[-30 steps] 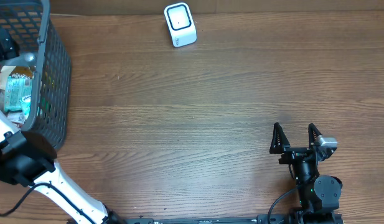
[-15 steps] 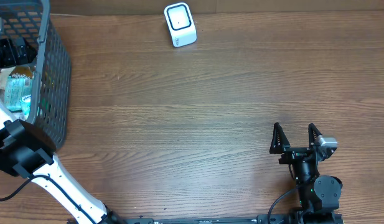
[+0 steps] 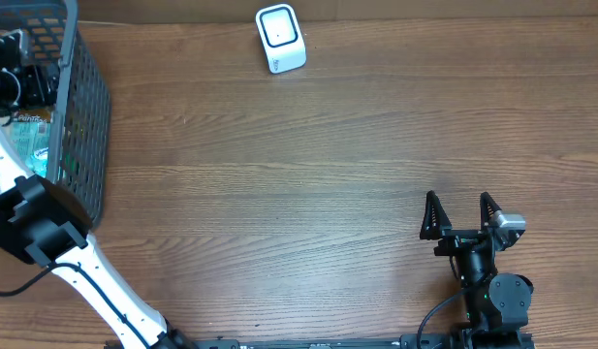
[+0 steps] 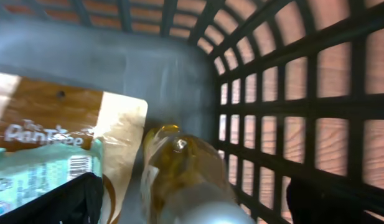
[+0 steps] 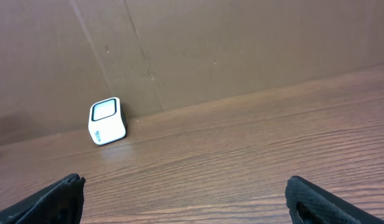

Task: Scan the item barcode
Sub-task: 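Reach the left gripper into the grey basket toward a yellow bottle, then grasp the yellow juice bottle with the left gripper and lift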

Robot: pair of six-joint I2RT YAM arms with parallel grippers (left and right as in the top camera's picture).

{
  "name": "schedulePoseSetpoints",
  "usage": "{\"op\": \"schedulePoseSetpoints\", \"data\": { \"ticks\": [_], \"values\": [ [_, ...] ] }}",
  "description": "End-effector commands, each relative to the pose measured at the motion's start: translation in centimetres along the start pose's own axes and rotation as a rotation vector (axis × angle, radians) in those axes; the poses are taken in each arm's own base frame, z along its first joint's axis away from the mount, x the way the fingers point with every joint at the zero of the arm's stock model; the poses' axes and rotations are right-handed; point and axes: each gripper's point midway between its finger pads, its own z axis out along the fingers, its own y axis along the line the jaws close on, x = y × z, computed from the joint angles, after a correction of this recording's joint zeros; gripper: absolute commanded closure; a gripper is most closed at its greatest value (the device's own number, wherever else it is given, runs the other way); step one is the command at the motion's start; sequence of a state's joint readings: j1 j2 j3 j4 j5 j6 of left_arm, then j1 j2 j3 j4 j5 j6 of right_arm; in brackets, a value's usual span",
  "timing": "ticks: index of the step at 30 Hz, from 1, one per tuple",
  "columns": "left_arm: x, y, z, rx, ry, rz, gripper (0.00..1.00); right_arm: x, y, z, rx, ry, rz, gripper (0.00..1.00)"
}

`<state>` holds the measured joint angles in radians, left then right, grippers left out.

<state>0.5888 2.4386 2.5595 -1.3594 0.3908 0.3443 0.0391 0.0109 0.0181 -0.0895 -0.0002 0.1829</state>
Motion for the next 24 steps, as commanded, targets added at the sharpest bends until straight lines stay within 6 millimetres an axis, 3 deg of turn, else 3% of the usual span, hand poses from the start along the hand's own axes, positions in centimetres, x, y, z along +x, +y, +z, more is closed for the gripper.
{"op": "schedulePoseSetpoints", "data": {
  "ticks": [1,18,22,24],
  "values": [
    [0.75,0.49,1.80,0.006,0.038,0.007,0.06,0.15,-0.10,0.02,0.001,-0.004,-0.005,0.00],
    [0.93,0.25,2.69,0.014,0.051,0.005,0.26,0.15,-0.10,0.02,0.001,-0.004,-0.005,0.00],
    [0.91,0.10,2.73,0.018,0.052,0.006,0.22,0.15,-0.10,0.02,0.001,-0.004,-0.005,0.00],
    [0.92,0.09,2.73,0.018,0.052,0.003,0.06,0.15,-0.10,0.02,0.001,-0.004,-0.005,0.00]
  ]
}}
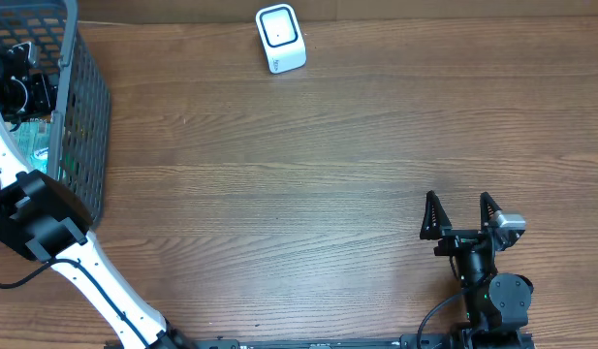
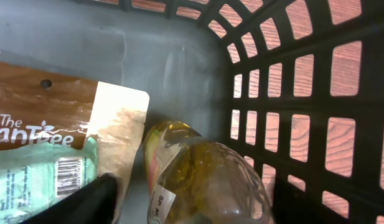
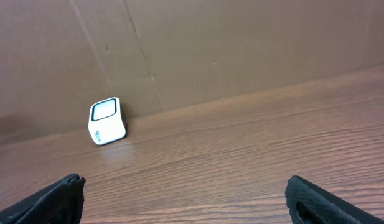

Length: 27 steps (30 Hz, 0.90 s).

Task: Scan the item barcode
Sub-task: 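Grasp the yellow juice bottle with the left gripper and lift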

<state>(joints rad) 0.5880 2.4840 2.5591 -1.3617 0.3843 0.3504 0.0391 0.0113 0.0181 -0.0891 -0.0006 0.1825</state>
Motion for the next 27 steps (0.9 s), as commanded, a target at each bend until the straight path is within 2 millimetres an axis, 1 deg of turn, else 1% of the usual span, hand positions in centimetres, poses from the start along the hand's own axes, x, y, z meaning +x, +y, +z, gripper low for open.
{"op": "schedulePoseSetpoints", "data": {
  "ticks": [1,2,10,11,13,16,17,19,22,27],
  "values": [
    [-0.10,-0.54,0.62,0.008,0.007,0.015,0.03,0.15,-0.10,0.01,0.001,-0.004,-0.004,0.00],
    [-0.08,-0.55,0.63,0.008,0.008,0.014,0.00,0.15,-0.10,0.01,0.001,-0.004,-0.004,0.00],
    [-0.26,-1.05,0.61,0.037,-0.003,0.015,0.00,0.15,-0.10,0.01,0.001,-0.004,-0.004,0.00],
    [-0.26,-1.04,0.61,0.037,-0.003,0.015,0.02,0.15,-0.10,0.01,0.001,-0.004,-0.004,0.00],
    [-0.22,-1.05,0.62,0.037,-0.001,0.014,0.16,0.15,-0.10,0.01,0.001,-0.004,-0.004,0.00],
    [-0.17,-0.99,0.62,0.034,0.001,0.014,0.33,0.15,-0.10,0.01,0.001,-0.004,-0.004,0.00],
    [-0.19,-0.99,0.62,0.034,0.001,0.013,0.37,0.15,-0.10,0.01,0.001,-0.004,-0.004,0.00],
    [-0.27,-0.96,0.62,0.033,-0.003,0.015,0.44,0.15,-0.10,0.01,0.001,-0.004,-0.005,0.00],
    [-0.34,-0.95,0.61,0.032,-0.005,0.002,0.49,0.15,-0.10,0.01,0.001,-0.004,-0.004,0.00],
    [-0.73,-1.03,0.05,0.026,-0.020,-0.018,0.65,0.15,-0.10,0.01,0.001,-0.004,-0.005,0.00]
  ]
}}
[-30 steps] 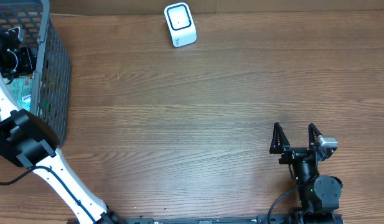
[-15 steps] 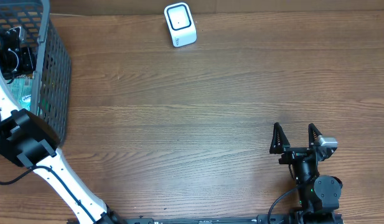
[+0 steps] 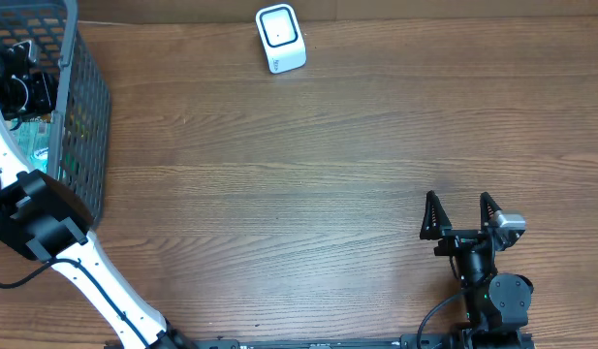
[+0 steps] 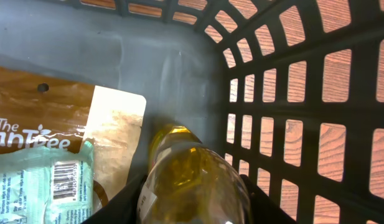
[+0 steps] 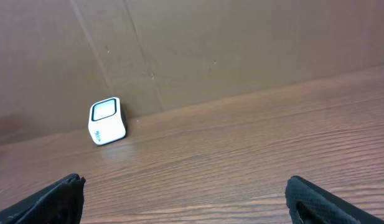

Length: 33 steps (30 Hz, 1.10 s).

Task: Scan the item barcode
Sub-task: 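Grasp the yellow juice bottle with the left gripper and lift, then carry the bottle with the left gripper toward the white scanner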

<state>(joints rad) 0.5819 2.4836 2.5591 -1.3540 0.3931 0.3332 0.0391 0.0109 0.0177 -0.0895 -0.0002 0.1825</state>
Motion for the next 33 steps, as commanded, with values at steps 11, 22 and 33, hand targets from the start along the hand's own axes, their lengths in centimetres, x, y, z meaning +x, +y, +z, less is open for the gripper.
{"op": "schedulePoseSetpoints", "data": {
  "ticks": [11,22,33],
  "values": [
    [-3.1,-0.3,-4.6,-0.093,-0.120,-0.032,0.69,0.1,-0.1,0.0,0.001,-0.004,-0.004,0.00],
    [-7.0,-3.7,-19.7,-0.232,-0.466,-0.149,0.68,0.1,-0.1,0.0,0.001,-0.004,-0.004,0.00],
    [-5.5,-14.2,-36.0,-0.134,-0.834,-0.166,0.69,0.1,-0.1,0.0,0.001,-0.004,-0.004,0.00]
  ]
}}
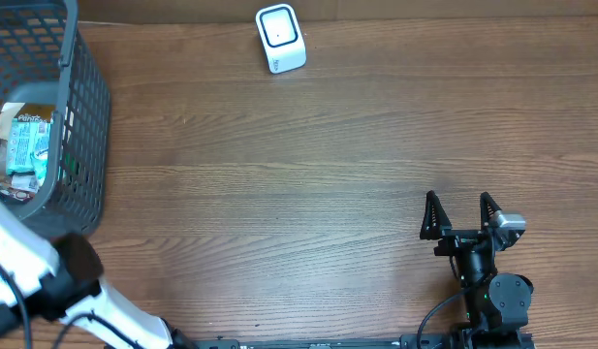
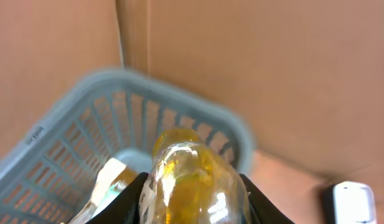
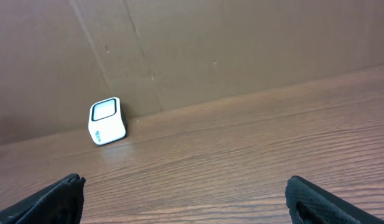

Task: Scan the item barcode
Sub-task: 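Carry the bottle with the left gripper toward the white scanner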

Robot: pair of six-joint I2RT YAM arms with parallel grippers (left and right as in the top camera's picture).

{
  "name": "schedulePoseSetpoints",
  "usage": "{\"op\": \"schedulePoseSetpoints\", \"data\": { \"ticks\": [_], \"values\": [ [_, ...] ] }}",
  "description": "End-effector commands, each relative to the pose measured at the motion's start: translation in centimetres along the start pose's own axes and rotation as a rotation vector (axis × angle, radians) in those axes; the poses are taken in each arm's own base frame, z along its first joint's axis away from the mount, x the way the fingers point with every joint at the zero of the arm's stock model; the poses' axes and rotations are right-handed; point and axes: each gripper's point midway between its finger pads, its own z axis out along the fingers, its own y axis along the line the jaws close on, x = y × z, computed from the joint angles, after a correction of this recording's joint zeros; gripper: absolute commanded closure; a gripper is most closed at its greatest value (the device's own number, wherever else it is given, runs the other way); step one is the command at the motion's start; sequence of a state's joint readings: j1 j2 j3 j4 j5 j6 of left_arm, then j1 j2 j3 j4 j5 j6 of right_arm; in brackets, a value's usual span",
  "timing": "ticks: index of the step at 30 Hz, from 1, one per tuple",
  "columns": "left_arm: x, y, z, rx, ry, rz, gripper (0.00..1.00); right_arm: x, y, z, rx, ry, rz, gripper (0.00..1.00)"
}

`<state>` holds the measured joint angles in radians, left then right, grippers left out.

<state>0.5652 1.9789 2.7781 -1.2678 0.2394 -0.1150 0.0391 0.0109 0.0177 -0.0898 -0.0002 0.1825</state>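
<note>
A clear bottle of yellow liquid (image 2: 192, 177) fills the lower middle of the left wrist view, with my left gripper (image 2: 193, 202) shut on it. It hangs high above the grey mesh basket (image 2: 179, 102). The white barcode scanner (image 1: 280, 39) stands at the table's far edge; it also shows as the scanner (image 2: 350, 202) low on the right and as the scanner (image 3: 107, 120) far off. My right gripper (image 1: 458, 215) rests open near the front right, nothing between its fingers. The left gripper itself is out of the overhead view.
The basket (image 1: 85, 107) stands at the table's left end and holds a green and brown snack packet (image 1: 27, 141). A cardboard wall (image 3: 241, 43) backs the table. My left arm (image 1: 47, 281) shows blurred at the front left.
My left gripper, shut on the bottle down inside the basket, is now high above the basket with the bottle still in it. The right arm has not moved.
My left gripper was open inside the basket over the bottle lying by the snack packet. It then stood lower around the bottle, then shut on it. Now the bottle is held clear above the basket. The right gripper stayed open and still throughout.
</note>
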Motion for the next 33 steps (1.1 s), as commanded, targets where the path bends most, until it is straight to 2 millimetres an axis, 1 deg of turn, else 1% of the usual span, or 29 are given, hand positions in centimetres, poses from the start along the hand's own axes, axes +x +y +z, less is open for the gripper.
{"op": "schedulePoseSetpoints", "data": {
  "ticks": [1,4,6,9,10,13,16,20,25,29,33],
  "values": [
    [-1.6,-4.3,-5.6,0.093,-0.083,-0.040,0.70,0.1,-0.1,0.0,0.000,-0.004,-0.004,0.00],
    [-0.7,-7.4,-8.1,0.157,-0.068,-0.015,0.71,0.1,-0.1,0.0,0.000,-0.004,-0.004,0.00],
    [0.4,-9.6,-9.0,0.204,-0.039,0.004,0.71,0.1,-0.1,0.0,0.000,-0.004,-0.004,0.00],
    [2.7,-13.1,-9.7,0.283,0.035,0.038,0.71,0.1,-0.1,0.0,0.000,-0.004,-0.004,0.00],
    [3.8,-14.6,-9.8,0.317,0.075,0.055,0.71,0.1,-0.1,0.0,0.000,-0.004,-0.004,0.00],
    [7.0,-18.2,-9.8,0.394,0.184,0.100,0.70,0.1,-0.1,0.0,0.000,-0.004,-0.005,0.00],
    [10.7,-21.2,-9.3,0.427,0.307,0.159,0.70,0.1,-0.1,0.0,0.000,-0.004,-0.004,0.00],
    [15.6,-24.8,-8.0,0.426,0.447,0.255,0.69,0.1,-0.1,0.0,0.000,-0.004,-0.004,0.00],
    [22.4,-30.1,-6.4,0.453,0.614,0.364,0.69,0.1,-0.1,0.0,0.000,-0.004,-0.004,0.00],
    [27.9,-33.6,-5.4,0.441,0.751,0.371,0.68,0.1,-0.1,0.0,0.000,-0.004,-0.004,0.00],
    [33.0,-36.4,-4.3,0.381,0.839,0.368,0.68,0.1,-0.1,0.0,0.000,-0.004,-0.005,0.00]
  ]
}}
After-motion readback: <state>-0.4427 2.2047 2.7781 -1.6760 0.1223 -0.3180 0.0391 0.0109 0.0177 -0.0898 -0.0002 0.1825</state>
